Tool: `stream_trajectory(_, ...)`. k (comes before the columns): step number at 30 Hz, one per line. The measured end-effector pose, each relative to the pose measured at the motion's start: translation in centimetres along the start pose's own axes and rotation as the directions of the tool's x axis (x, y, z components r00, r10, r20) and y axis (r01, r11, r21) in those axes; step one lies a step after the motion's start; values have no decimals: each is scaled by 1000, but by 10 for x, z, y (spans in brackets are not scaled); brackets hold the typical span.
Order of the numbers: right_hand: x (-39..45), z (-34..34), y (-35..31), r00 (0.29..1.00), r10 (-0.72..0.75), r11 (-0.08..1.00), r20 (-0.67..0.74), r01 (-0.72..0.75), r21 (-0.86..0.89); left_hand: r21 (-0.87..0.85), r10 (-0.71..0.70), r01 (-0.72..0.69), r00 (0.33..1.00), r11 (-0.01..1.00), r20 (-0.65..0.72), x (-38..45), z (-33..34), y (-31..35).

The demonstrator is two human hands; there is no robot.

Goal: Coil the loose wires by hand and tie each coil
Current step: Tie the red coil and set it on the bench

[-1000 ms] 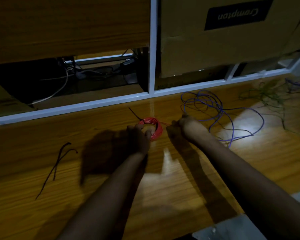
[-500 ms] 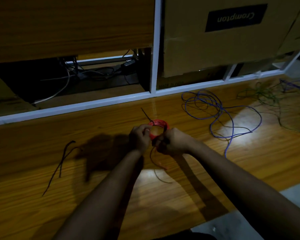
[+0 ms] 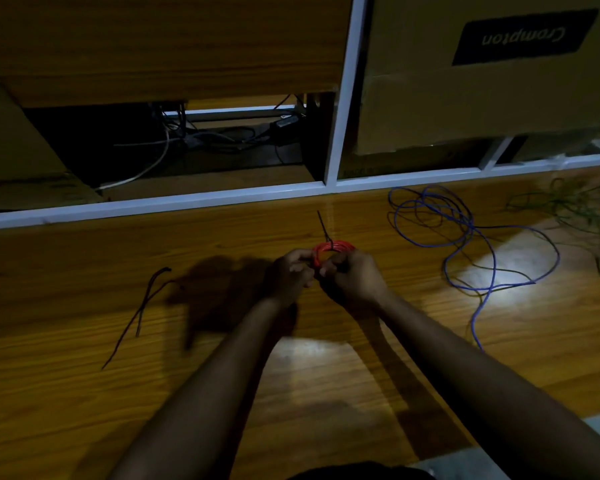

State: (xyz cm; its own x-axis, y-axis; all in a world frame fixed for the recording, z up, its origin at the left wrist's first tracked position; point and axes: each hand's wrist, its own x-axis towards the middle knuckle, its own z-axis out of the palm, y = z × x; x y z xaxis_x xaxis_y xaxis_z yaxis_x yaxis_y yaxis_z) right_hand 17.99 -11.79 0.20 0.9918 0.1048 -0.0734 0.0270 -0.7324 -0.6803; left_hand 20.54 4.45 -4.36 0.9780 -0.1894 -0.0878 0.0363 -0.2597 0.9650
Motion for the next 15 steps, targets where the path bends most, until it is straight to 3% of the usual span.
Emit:
stream_trajectory(4,3,-2,-8,999,43,999,-24,-43,26,-22,53,-55,996,998,-77,-3,7,-3)
stream_trajectory(8,9,-2,-6,997,60,998,52,-59,-12,-49,101,-113,974,992,-200,-2,11,-3)
stream_trajectory(15,8,-9,-2,996,34,997,84,-28,-71,79,170,-154,943,985,-286,14,8,14)
